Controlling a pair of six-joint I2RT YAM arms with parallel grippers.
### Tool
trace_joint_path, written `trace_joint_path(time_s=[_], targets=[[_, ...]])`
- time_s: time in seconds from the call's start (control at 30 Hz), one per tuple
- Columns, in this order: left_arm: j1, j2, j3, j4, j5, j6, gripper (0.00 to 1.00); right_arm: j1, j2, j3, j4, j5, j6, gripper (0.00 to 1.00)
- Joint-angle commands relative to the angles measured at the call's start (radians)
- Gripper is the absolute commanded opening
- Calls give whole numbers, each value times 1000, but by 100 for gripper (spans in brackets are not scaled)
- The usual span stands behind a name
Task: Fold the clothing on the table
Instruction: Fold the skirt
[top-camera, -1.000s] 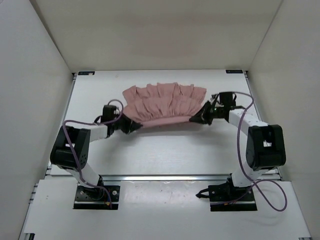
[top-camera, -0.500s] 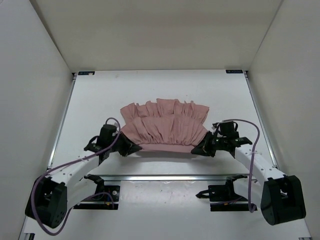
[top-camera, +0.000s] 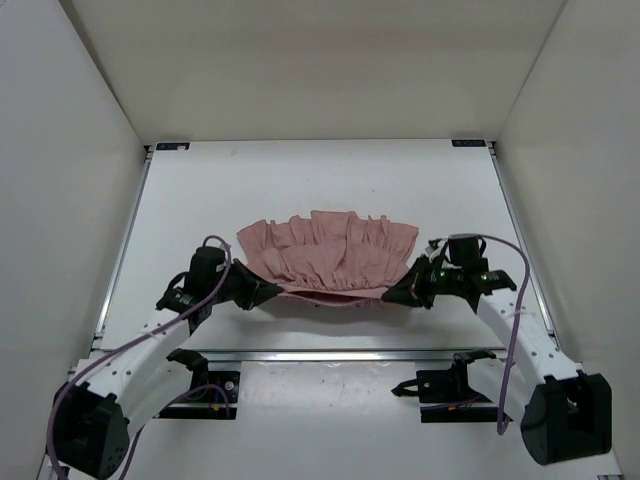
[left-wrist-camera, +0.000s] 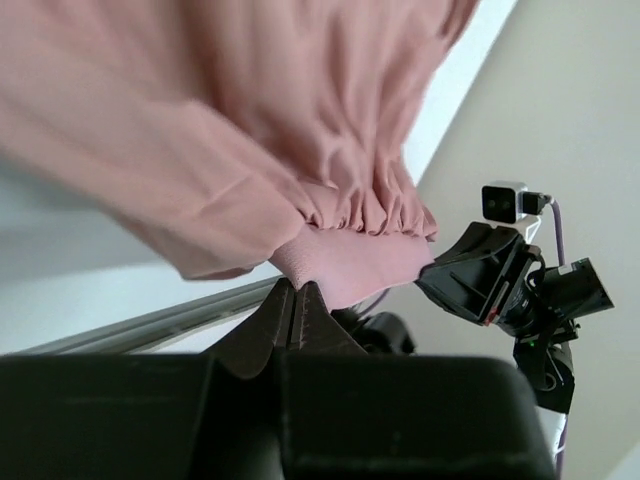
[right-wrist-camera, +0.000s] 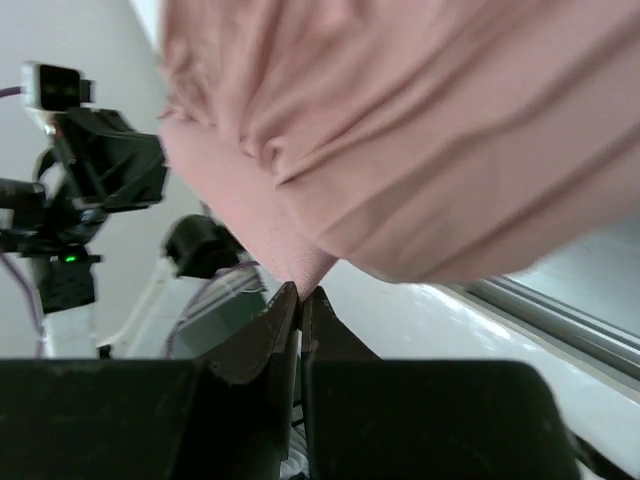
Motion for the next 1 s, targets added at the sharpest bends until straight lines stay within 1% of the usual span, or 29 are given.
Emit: trace_joint_path(time_s=[0.0,0.17,0.2,0.23,0.3,0.37,0.4,0.43,0.47,0.5,0.57,0.6,0.63,0.7,0.8,0.83,0.87,0.9,0.93,0.97], targets=[[41,91,109,61,15,-1,0,-47,119,160,58,-89,-54,0],[137,275,206,180,72,-2,0,-101,313,359,95,-92,-137,0],[153,287,238,176,72,9,0,-113,356,377,97,-103,-140,0],[168,338,270,188,70,10,0,-116,380,415,106,-103,-152,0],[180,404,311,228,84,13,0,-135,466,474,114,-100,-169,0],[199,503,346,282,96,4,0,-142,532,550,128,-94,-195,0],[205,521,376,292,93,4,0,-147,576,560,125,-98,-201,0],[206,574,410,303,89,9,0,-156,624,599,146,-91,-207,0],[208,632,453,309,86,16,0,-147,644,629,158,-97,-209,0],[213,657,475,320,99,24,0,-158,693,644,167,-103,-213,0],[217,776,551,313,104,16,0,-153,761,716,167,-95,-230,0],[211,804,564,367,115,12,0,-148,806,733,169,-89,-229,0],[213,856,591,380,121,-3,0,-141,851,773,169,-84,-250,0],[217,929,634,430,127,-26,0,-142,928,837,152,-63,-275,0],[228,1076,744,411,129,-16,2,-133,1040,975,102,-31,-318,0],[231,1099,799,400,126,-4,7,-132,1081,994,92,0,-331,0],[236,1143,849,382,123,10,11,-127,1100,1047,68,6,-350,0],[237,1178,872,382,126,16,21,-127,1129,1067,56,38,-362,0],[239,1194,913,380,126,21,28,-127,1159,1106,52,66,-377,6],[245,1228,942,406,129,15,36,-130,1173,1142,37,87,-388,19]])
